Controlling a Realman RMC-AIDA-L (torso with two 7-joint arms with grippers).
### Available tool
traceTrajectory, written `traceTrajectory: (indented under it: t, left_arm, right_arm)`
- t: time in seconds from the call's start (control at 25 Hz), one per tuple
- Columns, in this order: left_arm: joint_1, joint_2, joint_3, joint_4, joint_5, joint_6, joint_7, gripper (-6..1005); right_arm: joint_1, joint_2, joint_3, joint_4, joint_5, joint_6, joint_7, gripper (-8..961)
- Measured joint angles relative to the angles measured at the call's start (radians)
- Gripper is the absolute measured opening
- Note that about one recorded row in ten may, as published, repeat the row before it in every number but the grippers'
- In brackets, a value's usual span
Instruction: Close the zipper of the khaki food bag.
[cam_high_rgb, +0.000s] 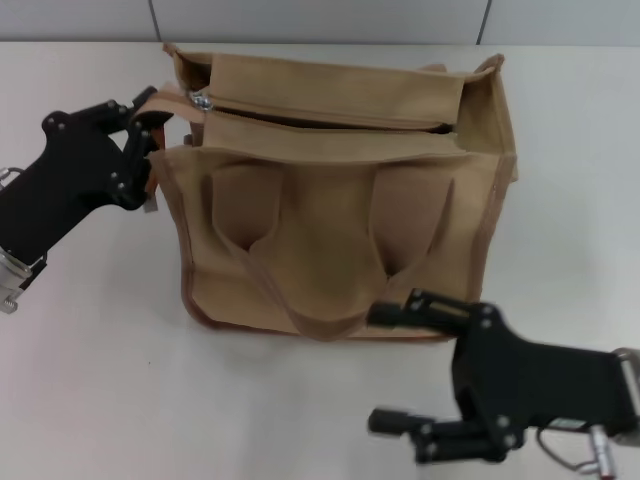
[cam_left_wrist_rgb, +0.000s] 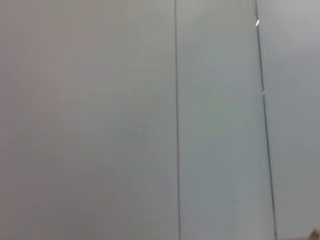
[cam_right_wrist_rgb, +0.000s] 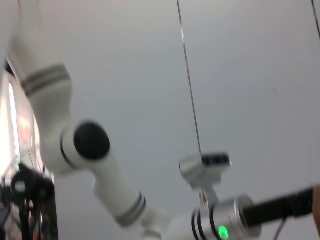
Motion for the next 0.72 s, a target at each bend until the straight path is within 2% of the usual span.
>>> traceTrajectory:
  t: [0.16, 0.32, 0.52, 0.6, 0.72]
  left_arm:
    - [-0.014, 0.0, 0.003, -0.009, -0.014, 0.056, 0.0, 35]
    - [-0.031, 0.0, 0.007, -0.029, -0.014, 0.064, 0.0, 36]
    - [-0.04, 0.0, 0.007, -0.035, -0.014, 0.075, 0.0, 37]
    - [-0.047, 0.0, 0.004, -0.045, -0.014, 0.087, 0.0, 38]
    - [-0.068, 0.0, 0.001, -0.09, -0.015, 0.108, 0.011, 39]
  right_arm:
    - [-0.007, -0.003, 0.0, -0.003, 0.152, -0.035, 0.115, 833]
    - [0.043, -0.005, 0.0, -0.022, 0.278, -0.01, 0.446, 832]
    - [0.131, -0.01, -0.004, -0.095, 0.292, 0.028, 0.885, 832]
    - [0.148, -0.009, -0.01, -0.144, 0.289, 0.066, 0.959, 832]
    - [0.168, -0.003, -0.015, -0.162, 0.289, 0.129, 0.952, 833]
